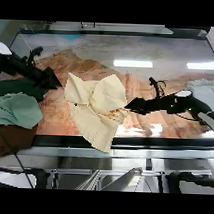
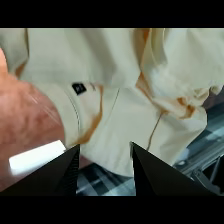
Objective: Fold the shirts.
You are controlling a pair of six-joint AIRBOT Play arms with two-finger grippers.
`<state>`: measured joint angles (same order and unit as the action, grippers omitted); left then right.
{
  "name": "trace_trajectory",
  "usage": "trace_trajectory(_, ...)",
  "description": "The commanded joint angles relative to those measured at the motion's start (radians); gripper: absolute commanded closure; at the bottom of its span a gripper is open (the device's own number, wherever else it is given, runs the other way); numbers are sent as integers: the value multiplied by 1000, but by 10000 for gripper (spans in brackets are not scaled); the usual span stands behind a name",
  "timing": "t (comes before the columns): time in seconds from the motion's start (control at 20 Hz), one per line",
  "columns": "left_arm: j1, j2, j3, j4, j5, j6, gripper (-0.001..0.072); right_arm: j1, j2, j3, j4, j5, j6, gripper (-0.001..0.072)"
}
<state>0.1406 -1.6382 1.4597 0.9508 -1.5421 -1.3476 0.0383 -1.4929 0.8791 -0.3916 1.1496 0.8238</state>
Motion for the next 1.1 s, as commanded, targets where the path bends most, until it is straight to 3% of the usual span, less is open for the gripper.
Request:
trace_trajectory(0.0,-14,150,-374,-2,131,13,370,-24,-4,84,-131,-32,-1,82)
trace_trajectory(0.3,-140,209,-662,-4,327,20,370,-9,-31,90,-219,-48,18,82)
trace_trajectory(0.85,-192,176,-658,-56,470,20,369,173,-142,90,-214,-76,17,82)
trace_trajectory(0.9,-192,161,-658,-85,473,21,370,185,-145,91,-213,-80,17,110)
trace_trajectory(1.0,-192,130,-658,-125,476,25,374,190,-145,91,-211,-80,13,524)
trace_trajectory(1.05,-192,119,-658,-143,476,32,376,188,-145,93,-211,-80,13,537)
